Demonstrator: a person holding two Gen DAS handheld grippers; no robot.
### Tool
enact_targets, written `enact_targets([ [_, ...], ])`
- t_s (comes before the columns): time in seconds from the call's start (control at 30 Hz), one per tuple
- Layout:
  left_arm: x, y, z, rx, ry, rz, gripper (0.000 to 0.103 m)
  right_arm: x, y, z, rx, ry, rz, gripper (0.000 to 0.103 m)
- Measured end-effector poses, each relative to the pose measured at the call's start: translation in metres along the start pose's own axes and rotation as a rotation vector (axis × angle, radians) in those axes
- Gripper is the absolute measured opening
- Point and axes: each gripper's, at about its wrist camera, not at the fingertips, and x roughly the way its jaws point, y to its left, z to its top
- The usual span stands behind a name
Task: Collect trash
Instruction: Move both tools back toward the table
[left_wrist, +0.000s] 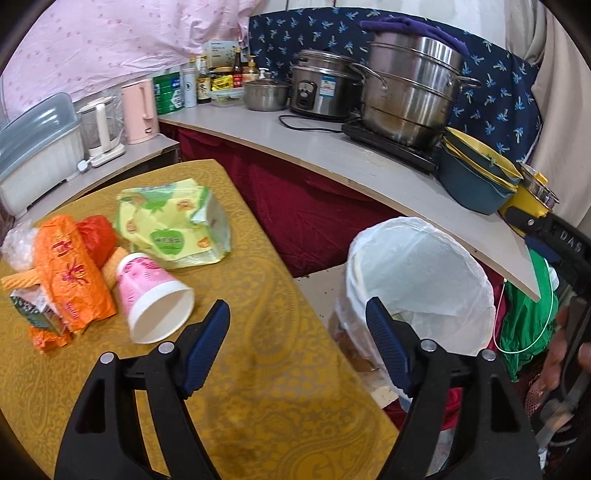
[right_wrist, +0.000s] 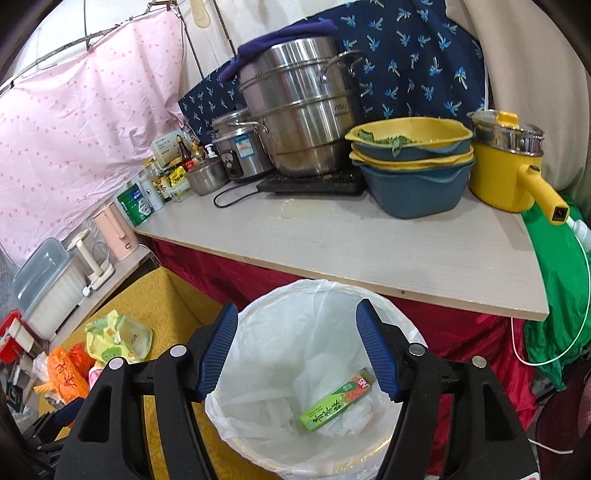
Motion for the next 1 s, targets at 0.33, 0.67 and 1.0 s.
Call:
enact_targets([
  [0.33, -0.046, 0.070, -0.024, -0.070, -0.052, 0.110, 0.085, -0.037, 0.054, -0.016, -0.050, -0.006, 0.085, 0.066],
  [0.67, -0.083, 0.171, -0.065, -0.205, -0.027, 0.262, 0.090, -0.038, 0.160, -0.067, -0.151, 0.078, 0.235, 0.070],
  [1.0, -0.104, 0.254, -0.094, -0.345, -0.005, 0.347, 0.090, -0.004, 0.235, -0.130, -0.214, 0.232, 0.305, 0.070],
])
